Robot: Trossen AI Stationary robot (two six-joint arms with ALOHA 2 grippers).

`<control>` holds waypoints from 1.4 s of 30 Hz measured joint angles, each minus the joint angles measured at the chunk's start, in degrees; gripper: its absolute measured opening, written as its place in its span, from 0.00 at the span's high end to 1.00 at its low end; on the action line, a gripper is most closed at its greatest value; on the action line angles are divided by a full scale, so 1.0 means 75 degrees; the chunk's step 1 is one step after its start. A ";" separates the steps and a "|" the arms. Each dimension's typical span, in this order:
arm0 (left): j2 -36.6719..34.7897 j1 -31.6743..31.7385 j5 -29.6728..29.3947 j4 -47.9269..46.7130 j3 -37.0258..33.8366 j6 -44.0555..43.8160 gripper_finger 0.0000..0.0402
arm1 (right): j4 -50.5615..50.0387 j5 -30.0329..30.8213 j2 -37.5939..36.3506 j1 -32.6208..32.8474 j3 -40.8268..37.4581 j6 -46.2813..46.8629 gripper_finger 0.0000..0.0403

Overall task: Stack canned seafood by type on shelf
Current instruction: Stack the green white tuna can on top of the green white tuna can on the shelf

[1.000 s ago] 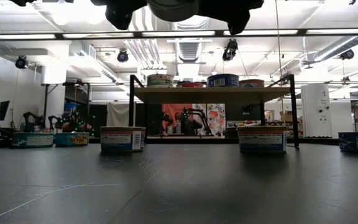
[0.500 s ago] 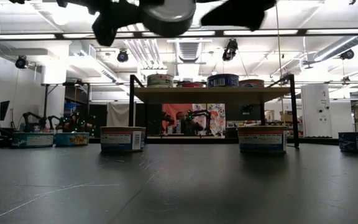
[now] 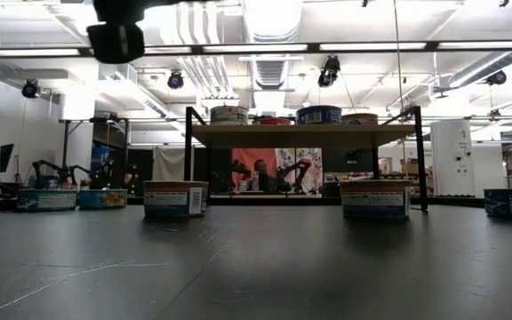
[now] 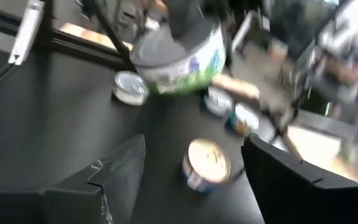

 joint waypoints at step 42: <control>0.0412 0.0423 0.1091 0.1097 0.0028 -0.1034 0.30 | 0.0852 0.2648 0.3574 -0.0067 0.3474 -1.0957 0.68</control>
